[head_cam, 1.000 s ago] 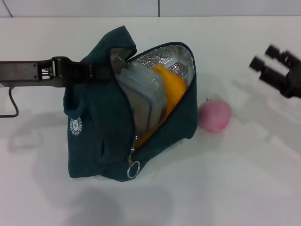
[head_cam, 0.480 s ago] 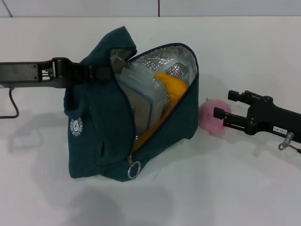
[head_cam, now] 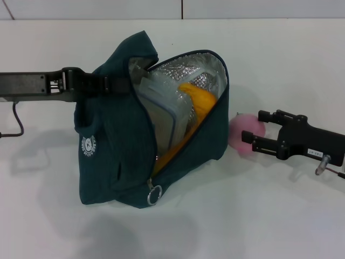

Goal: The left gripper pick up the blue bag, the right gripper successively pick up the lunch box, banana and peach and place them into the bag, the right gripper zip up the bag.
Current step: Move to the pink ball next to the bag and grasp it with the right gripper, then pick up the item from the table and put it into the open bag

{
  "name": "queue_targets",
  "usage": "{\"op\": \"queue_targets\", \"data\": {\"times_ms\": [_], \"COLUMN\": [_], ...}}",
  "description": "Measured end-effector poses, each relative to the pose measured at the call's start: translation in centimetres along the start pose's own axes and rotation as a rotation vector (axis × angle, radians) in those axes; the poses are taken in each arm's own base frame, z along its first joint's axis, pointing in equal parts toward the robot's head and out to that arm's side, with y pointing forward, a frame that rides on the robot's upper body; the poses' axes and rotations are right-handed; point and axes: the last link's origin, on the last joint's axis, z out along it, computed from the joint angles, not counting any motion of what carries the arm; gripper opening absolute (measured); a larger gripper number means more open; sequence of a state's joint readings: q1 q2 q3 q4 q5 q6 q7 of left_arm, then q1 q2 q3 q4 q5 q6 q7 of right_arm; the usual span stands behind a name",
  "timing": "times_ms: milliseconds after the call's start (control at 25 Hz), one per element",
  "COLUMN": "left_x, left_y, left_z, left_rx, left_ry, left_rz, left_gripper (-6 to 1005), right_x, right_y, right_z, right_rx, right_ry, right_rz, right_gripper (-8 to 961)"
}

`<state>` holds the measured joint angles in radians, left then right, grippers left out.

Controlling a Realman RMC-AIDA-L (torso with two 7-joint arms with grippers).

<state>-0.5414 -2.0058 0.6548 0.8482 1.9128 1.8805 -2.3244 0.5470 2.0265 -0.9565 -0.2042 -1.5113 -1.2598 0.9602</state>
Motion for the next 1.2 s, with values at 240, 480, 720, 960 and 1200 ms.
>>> {"op": "queue_targets", "data": {"times_ms": [240,480,720,960,1200], "left_x": [0.08,0.09,0.08,-0.01,-0.05], "left_y": [0.05,0.04,0.02,-0.03,-0.03], "left_z": [0.09,0.09,0.08,0.01,0.02], "left_rx": [-0.002,-0.001,0.0,0.001,0.0], "left_ry": [-0.001,-0.001,0.0,0.002,0.002], "left_rz": [0.003,0.003,0.004,0.001,0.0], "left_gripper": [46,46,46,46,46], "right_x": [-0.12,-0.14,-0.38,-0.46,-0.5], "right_y": [-0.14,-0.33,-0.35,-0.35,-0.38], "right_z": [0.41,0.67,0.83,0.75,0.74], "right_rx": [0.002,0.011,0.007,0.006,0.006], "right_ry": [0.013,0.024,0.019,0.014,0.013], "right_rz": [-0.012,-0.031,-0.048,-0.052,-0.054], "right_gripper": [751,750,608,378,251]}}
